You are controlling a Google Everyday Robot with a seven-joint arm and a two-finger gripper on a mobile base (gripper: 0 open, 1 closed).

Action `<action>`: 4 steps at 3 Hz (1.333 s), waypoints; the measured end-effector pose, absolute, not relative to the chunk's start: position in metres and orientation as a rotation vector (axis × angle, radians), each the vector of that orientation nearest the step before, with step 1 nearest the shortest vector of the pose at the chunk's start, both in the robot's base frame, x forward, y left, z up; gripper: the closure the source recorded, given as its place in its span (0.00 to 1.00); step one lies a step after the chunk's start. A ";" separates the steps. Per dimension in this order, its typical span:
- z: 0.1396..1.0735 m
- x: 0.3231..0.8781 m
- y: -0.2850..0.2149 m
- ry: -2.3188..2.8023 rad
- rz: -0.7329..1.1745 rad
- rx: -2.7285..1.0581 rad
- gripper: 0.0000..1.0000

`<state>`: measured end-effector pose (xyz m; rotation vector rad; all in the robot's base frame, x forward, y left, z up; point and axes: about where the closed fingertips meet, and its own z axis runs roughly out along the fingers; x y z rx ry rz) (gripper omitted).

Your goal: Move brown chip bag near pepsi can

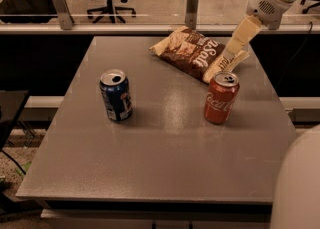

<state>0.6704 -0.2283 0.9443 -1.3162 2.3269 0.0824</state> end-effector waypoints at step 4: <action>0.877 0.722 -0.200 2.440 0.169 -1.296 0.00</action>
Offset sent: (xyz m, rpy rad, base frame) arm 0.0582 0.0020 -0.0510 0.0030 0.1105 -0.0782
